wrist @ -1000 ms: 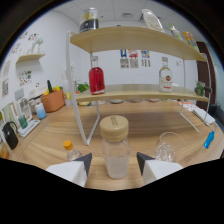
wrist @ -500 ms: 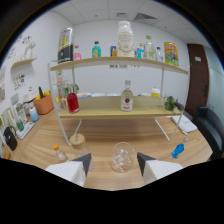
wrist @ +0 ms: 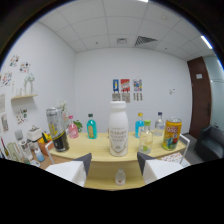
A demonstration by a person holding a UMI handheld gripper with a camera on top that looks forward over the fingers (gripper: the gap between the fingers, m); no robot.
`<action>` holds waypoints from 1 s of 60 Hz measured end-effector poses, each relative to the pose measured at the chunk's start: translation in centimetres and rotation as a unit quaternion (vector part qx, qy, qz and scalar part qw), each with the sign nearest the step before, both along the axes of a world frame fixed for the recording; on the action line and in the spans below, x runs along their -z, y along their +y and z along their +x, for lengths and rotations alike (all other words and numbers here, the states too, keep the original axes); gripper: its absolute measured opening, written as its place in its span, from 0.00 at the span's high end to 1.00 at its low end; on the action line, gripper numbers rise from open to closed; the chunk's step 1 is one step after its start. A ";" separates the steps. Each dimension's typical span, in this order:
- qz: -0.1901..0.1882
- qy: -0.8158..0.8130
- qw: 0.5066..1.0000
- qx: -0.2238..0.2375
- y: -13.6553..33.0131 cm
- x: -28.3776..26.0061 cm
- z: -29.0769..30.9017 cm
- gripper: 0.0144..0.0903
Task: Make me a cup of Mount Fuji.
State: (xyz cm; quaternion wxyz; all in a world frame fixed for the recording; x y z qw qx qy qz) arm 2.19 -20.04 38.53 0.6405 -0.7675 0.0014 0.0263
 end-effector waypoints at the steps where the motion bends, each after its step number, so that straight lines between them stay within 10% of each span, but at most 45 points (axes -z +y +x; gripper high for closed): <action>1: 0.008 0.001 1.000 -0.002 0.6 -0.5 -0.2 0.06; 19: 0.015 -0.013 1.000 0.014 9.3 -1.4 0.6 0.22; 28: 0.018 -0.002 1.000 0.020 10.5 -1.0 1.1 0.52; 60: 0.070 0.018 0.997 -0.016 3.0 -5.9 2.0 0.55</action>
